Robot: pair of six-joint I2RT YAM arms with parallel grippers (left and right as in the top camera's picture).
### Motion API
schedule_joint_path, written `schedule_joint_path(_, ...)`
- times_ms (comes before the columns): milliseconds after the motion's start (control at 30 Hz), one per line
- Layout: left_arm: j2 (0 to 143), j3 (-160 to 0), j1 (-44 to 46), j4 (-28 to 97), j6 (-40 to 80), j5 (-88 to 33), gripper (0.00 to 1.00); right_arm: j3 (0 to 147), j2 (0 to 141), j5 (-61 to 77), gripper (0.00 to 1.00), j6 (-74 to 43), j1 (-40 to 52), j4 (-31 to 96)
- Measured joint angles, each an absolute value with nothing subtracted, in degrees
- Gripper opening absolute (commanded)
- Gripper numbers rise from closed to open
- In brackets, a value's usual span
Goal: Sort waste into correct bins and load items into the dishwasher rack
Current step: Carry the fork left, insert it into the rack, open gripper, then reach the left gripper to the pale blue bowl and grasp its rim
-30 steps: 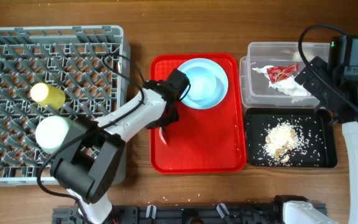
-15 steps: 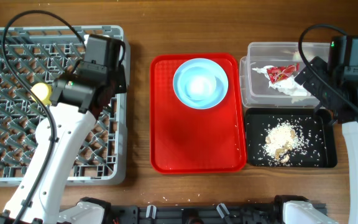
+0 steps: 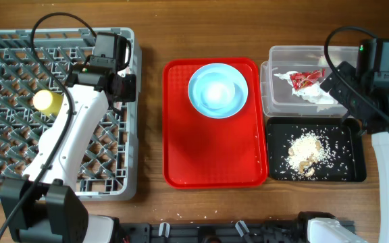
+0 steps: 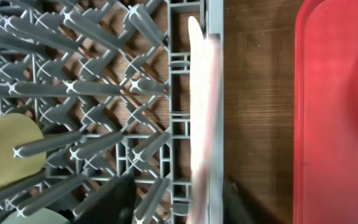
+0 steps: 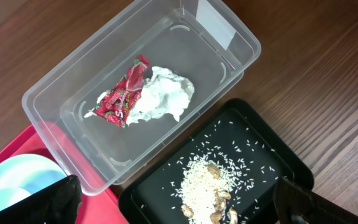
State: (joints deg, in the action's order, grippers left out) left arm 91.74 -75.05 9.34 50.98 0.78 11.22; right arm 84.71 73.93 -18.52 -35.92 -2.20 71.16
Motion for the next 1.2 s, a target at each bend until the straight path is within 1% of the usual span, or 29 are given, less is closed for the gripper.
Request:
schedule_joint_path(200, 91.7, -75.0, 9.3, 51.5, 0.9, 11.2, 0.47, 84.7, 73.9, -18.5, 1.0, -35.9, -2.2, 71.2)
schedule_joint_path(233, 91.7, -75.0, 9.3, 52.0, 1.2, 11.2, 0.48, 84.7, 73.9, -18.5, 1.0, -35.9, -2.2, 71.2)
schedule_joint_path(300, 91.7, -75.0, 9.3, 53.7, 3.3, 11.2, 0.55, 84.7, 73.9, -18.5, 1.0, -35.9, -2.2, 71.2)
schedule_joint_path(333, 91.6, -75.0, 9.3, 54.2, 4.2, 11.2, 0.63, 84.7, 73.9, -18.5, 1.0, -35.9, -2.2, 71.2)
schedule_joint_path(367, 91.1, -75.2, 9.3, 55.3, 5.2, 11.2, 1.0, 84.7, 73.9, -18.5, 1.0, -35.9, -2.2, 71.2)
schedule_joint_path(467, 83.9, -76.9, 9.2, 58.1, 8.5, 11.0, 1.0, 84.7, 73.9, -18.5, 1.0, -35.9, -2.2, 71.2)
schedule_joint_path(533, 76.4, -77.8, 7.2, 58.3, 10.5, 10.8, 1.0, 84.7, 73.9, -18.5, 1.0, -35.9, -2.2, 71.1)
schedule_joint_path(567, 71.9, -78.6, 4.4, 58.5, 12.4, 10.9, 1.0, 84.7, 73.9, -18.5, 1.0, -35.9, -2.2, 71.2)
schedule_joint_path(600, 69.5, -79.0, 1.8, 58.6, 14.2, 10.8, 1.0, 84.7, 73.9, -18.5, 1.0, -35.9, -2.2, 71.2)
schedule_joint_path(667, 66.7, -79.0, -6.1, 61.4, 19.8, 10.6, 1.0, 84.7, 73.9, -18.5, 1.0, -35.9, -2.2, 71.1)
schedule_joint_path(733, 66.6, -79.1, -8.8, 65.6, 22.3, 8.4, 1.0, 84.7, 73.9, -18.5, 1.0, -35.9, -2.2, 71.2)
schedule_joint_path(800, 66.6, -79.1, -9.6, 67.6, 23.7, 3.5, 1.0, 84.7, 73.9, -18.5, 1.0, -35.9, -2.2, 71.2)
schedule_joint_path(833, 66.6, -79.1, -9.6, 68.8, 24.6, -3.5, 1.0, 84.7, 73.9, -18.5, 1.0, -35.9, -2.2, 71.2)
schedule_joint_path(900, 66.6, -79.0, -9.4, 68.1, 25.1, -12.4, 0.99, 84.7, 73.9, -18.5, 1.0, -35.9, -2.2, 71.2)
schedule_joint_path(967, 66.7, -78.5, -6.1, 63.9, 25.6, -23.4, 0.85, 84.7, 73.9, -18.5, 1.0, -35.9, -2.2, 71.2)
schedule_joint_path(1000, 67.1, -78.3, -2.6, 62.5, 25.8, -27.0, 0.82, 84.7, 73.9, -18.5, 1.0, -35.9, -2.2, 71.2)
schedule_joint_path(1033, 67.7, -78.2, 0.0, 61.5, 25.9, -27.9, 0.85, 84.7, 73.9, -18.5, 1.0, -35.9, -2.2, 71.2)
schedule_joint_path(1067, 69.5, -78.2, 6.0, 59.3, 26.1, -29.3, 1.0, 84.7, 73.9, -18.5, 1.0, -35.9, -2.2, 71.2)
schedule_joint_path(1133, 72.7, -78.1, 12.9, 56.2, 26.1, -28.9, 1.0, 84.7, 73.9, -18.5, 1.0, -35.9, -2.2, 71.2)
schedule_joint_path(1167, 76.3, -78.1, 18.9, 52.9, 26.3, -28.9, 1.0, 84.7, 73.9, -18.5, 1.0, -35.9, -2.2, 71.1)
schedule_joint_path(1200, 78.6, -77.9, 22.0, 52.3, 26.3, -28.9, 1.0, 84.7, 73.9, -18.5, 1.0, -35.9, -2.2, 71.2)
